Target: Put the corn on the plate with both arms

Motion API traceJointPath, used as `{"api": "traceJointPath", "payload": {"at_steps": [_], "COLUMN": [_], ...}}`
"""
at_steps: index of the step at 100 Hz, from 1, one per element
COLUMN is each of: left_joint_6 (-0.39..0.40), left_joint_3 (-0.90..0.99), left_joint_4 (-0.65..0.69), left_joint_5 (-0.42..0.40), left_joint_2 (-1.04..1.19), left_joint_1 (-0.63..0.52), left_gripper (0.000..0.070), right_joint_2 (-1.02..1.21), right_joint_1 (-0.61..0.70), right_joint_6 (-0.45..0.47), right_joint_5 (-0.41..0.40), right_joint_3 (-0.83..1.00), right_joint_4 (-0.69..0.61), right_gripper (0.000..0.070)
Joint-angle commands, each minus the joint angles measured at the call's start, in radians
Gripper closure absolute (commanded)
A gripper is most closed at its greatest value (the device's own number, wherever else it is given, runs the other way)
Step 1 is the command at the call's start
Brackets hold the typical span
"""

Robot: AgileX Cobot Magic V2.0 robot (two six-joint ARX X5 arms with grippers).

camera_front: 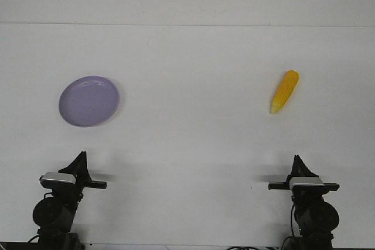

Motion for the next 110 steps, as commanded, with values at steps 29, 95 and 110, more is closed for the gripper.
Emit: {"api": "traceJointPath", "payload": {"at_steps": [29,95,110], "left_joint_6": [0.001,-0.391,-0.397], "left_joint_3": [-0.021,0.053,0.249], "left_joint_4": [0.015,0.045,0.000], "left_joint_5": [0.000,-0.063,-0.074], "left_joint_2": [-0.002,0.022,0.147], "left_joint_1": [0.001,0.001,0.001], "left_gripper": [0.0686,0.0688,0.0337], "right_joint_2": [-0.001,-0.001,-0.001], "right_joint_1": [0.000,0.000,0.000], "right_joint_6": [0.000,0.000,0.000], "right_joint_5": [0.000,0.000,0.000], "right_joint_3": [-0.003,-0.003,-0.003], "right_joint_4": [0.010,0.010,0.010], "right_gripper": [0.0684,0.0684,0.0684]}}
